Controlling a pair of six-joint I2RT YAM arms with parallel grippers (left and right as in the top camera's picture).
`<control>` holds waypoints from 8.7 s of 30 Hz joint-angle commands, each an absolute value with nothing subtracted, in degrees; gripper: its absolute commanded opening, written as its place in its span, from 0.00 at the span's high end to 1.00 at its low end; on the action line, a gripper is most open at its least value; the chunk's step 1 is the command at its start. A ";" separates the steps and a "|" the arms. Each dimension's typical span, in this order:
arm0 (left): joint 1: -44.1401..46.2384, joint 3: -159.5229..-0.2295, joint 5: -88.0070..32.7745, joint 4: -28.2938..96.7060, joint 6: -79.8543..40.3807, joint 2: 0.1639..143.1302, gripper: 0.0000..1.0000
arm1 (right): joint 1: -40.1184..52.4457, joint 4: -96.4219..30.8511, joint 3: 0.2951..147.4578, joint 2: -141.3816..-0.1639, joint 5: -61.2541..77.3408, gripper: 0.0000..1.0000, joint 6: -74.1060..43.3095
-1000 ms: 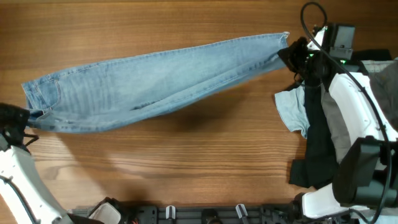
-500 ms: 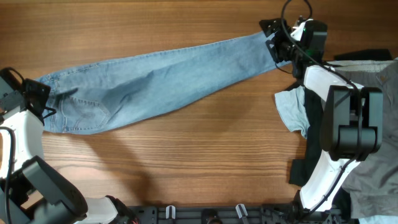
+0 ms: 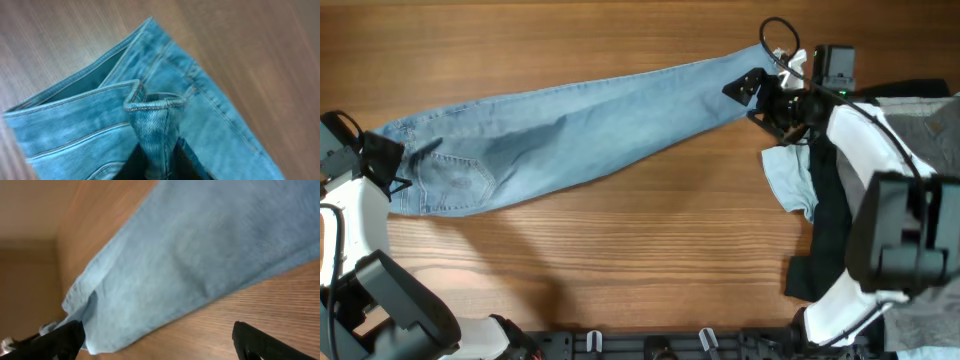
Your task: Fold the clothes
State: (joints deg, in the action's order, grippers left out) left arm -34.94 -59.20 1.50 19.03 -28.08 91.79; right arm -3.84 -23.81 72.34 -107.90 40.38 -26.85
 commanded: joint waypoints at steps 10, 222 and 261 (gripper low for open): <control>-41.32 -62.87 8.82 21.63 -27.03 91.74 0.55 | -2.68 -38.00 72.31 -99.90 29.58 0.00 -19.53; -35.99 -76.73 -13.82 53.60 -6.46 100.09 0.44 | -3.29 -25.17 97.06 -133.45 16.88 0.32 11.14; -35.99 -76.73 -13.78 52.56 -6.44 100.09 0.49 | -10.02 -23.44 97.41 -124.31 22.94 0.96 -1.63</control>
